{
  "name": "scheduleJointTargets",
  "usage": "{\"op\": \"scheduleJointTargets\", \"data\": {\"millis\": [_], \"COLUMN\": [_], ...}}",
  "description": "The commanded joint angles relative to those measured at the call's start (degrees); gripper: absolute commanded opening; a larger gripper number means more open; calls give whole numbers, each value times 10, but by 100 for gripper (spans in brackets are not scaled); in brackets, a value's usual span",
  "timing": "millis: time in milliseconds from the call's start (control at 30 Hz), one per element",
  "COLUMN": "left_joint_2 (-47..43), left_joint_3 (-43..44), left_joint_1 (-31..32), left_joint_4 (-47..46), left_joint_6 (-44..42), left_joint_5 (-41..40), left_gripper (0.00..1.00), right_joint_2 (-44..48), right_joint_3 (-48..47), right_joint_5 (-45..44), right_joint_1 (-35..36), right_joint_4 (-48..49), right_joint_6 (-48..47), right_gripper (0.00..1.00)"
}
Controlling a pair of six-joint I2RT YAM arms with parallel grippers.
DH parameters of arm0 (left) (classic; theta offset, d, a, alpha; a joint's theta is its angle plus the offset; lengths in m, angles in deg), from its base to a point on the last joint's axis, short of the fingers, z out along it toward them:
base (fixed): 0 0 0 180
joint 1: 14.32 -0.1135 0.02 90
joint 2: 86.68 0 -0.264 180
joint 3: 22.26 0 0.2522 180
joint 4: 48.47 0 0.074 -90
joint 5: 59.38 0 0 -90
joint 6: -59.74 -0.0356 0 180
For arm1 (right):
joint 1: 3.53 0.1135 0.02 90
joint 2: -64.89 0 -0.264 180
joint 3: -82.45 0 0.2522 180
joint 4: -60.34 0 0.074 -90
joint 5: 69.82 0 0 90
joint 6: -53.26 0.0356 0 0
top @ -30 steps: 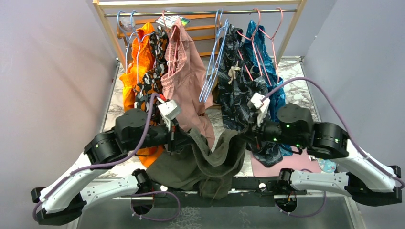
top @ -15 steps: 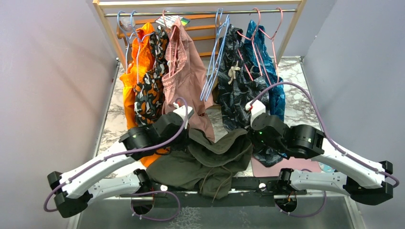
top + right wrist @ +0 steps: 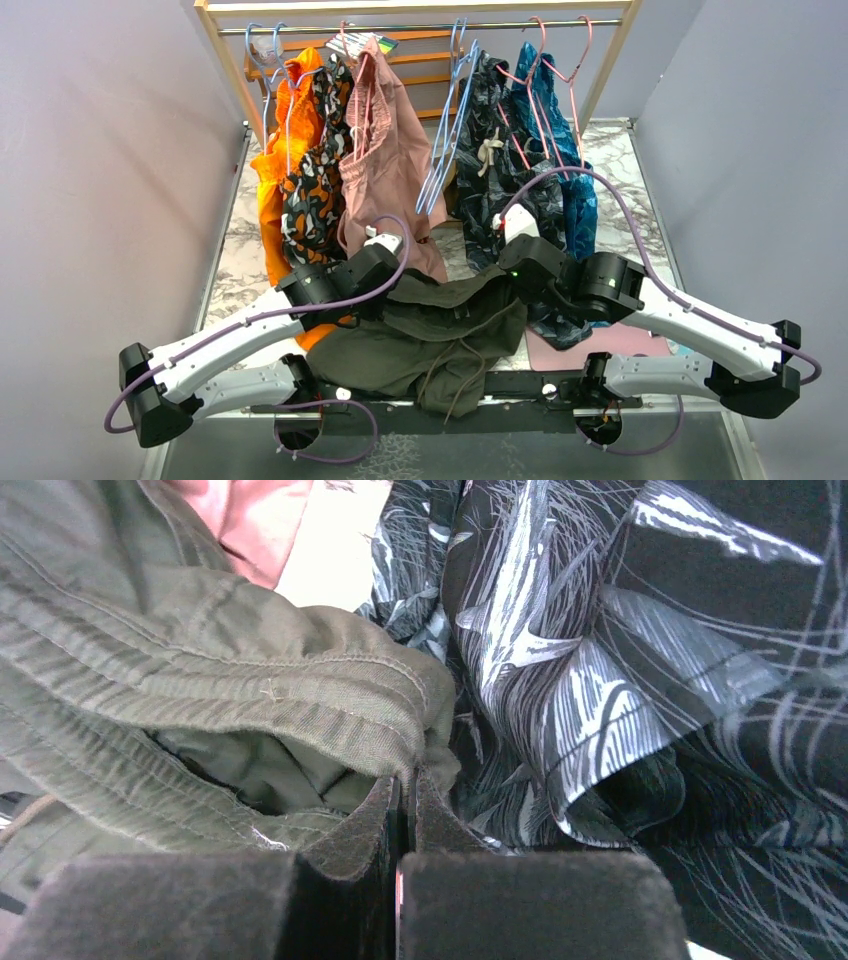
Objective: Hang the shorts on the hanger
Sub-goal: Adjust the shorts at the center of the board.
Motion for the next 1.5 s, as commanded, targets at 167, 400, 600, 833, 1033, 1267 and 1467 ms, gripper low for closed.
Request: {"op": "scheduleJointTargets", "data": {"millis": [167,400,600,833,1033,1267,1467], "left_joint_2": [12,33,-6,-33,-17,-13,-8], "left_joint_3": [-5,-36,-69,-98,-98,-99,-102], "left_joint_1": [-16,-62,-105,-112,-112,-112,-112], "left_joint_4": [-57,-116,-121,-119,-126,-144,-149], "left_joint_6": [25,41,49,58,54,51,46], "left_joint_5": [-24,1,18,37,54,56,61], "left_gripper": [0,0,0,0,4,15,30], "right_joint_2": [-40,-57,-49,-64,-82,-107,-104], "right_joint_3": [-15,-14,-35,-79,-71,-10,5], "right_joint_5": [-53,-55,-70,-39,1,26,22], "right_joint_1": [-1,-6,-18,-17,-21,-22,-53], "right_joint_4": [26,35,11,-35,-27,23,41], "right_joint_6": [-82,-105,-95,-80,-85,-68,-73], "right_gripper": [1,1,1,1,1,1,2]}}
